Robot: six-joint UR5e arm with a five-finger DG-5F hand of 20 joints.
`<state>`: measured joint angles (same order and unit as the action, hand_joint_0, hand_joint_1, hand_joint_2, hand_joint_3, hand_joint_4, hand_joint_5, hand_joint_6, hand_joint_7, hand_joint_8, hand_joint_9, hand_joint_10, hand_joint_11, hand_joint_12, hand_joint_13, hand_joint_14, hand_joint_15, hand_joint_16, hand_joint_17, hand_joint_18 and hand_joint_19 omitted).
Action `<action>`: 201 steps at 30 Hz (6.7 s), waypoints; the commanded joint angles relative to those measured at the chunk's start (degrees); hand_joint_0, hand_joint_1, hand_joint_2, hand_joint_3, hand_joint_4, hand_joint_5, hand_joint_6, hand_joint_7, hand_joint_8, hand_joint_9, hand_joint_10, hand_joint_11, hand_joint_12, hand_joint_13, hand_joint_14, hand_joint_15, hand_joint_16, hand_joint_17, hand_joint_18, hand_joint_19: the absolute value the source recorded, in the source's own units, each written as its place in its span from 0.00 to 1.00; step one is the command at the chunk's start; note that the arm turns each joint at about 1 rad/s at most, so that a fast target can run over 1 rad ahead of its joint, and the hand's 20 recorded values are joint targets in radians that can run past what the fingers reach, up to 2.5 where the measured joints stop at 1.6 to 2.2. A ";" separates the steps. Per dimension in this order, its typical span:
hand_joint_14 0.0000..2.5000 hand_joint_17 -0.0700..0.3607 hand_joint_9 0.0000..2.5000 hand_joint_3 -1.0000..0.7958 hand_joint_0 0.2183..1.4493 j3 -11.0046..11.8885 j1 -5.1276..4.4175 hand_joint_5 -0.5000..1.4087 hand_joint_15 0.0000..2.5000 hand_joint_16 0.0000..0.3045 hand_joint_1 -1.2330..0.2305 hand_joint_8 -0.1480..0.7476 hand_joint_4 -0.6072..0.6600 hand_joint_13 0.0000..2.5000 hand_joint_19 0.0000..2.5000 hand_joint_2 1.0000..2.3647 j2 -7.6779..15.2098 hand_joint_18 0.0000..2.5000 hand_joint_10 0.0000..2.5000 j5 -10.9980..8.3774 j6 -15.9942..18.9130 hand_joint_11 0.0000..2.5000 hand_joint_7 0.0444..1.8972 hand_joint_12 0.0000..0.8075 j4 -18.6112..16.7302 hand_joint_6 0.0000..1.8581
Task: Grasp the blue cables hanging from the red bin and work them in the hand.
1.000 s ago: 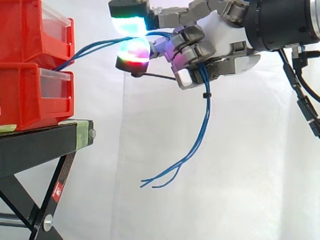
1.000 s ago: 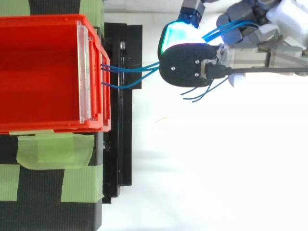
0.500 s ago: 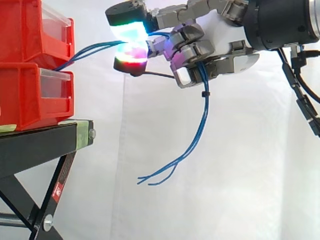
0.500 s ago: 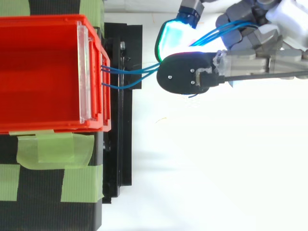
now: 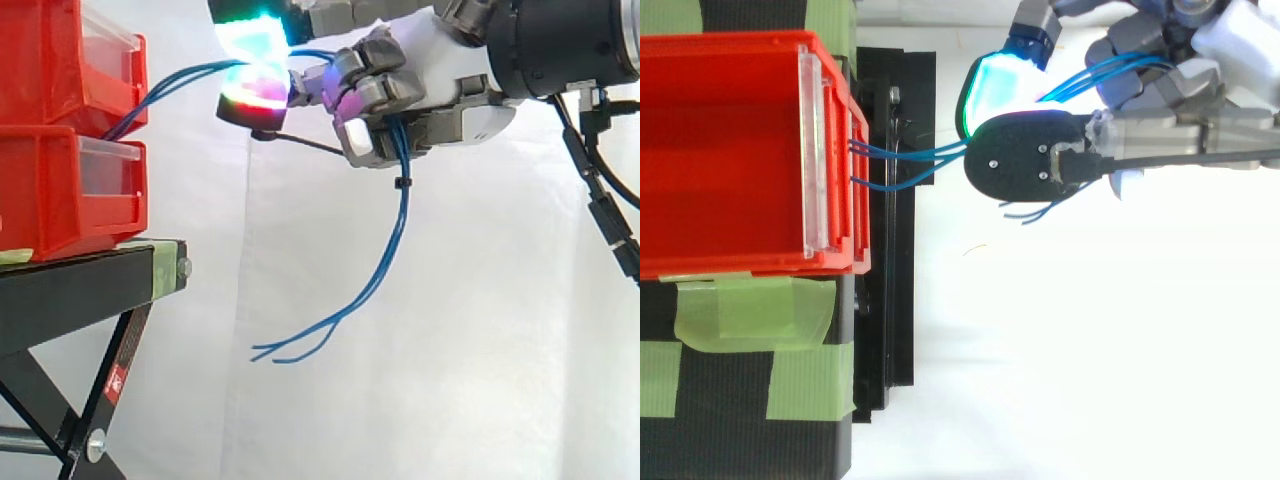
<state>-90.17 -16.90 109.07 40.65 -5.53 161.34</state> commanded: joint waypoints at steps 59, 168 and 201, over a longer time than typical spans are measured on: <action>1.00 0.55 0.42 0.15 0.49 2.28 0.47 0.32 0.75 0.73 0.41 0.71 0.67 0.69 0.22 0.01 -1.05 0.88 1.00 6.11 -3.62 1.00 0.64 0.89 8.02 0.06; 1.00 0.55 0.42 0.33 0.61 2.28 0.29 0.38 0.75 0.73 0.39 0.71 0.67 0.69 0.22 0.02 -2.64 0.88 1.00 10.85 5.70 1.00 0.63 0.89 17.16 0.15; 1.00 0.55 0.42 0.29 0.60 2.19 0.38 0.41 0.75 0.73 0.41 0.71 0.68 0.69 0.22 0.01 -2.64 0.88 1.00 10.77 5.26 1.00 0.66 0.89 17.16 0.10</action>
<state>-87.91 -16.57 106.44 51.42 -0.28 178.48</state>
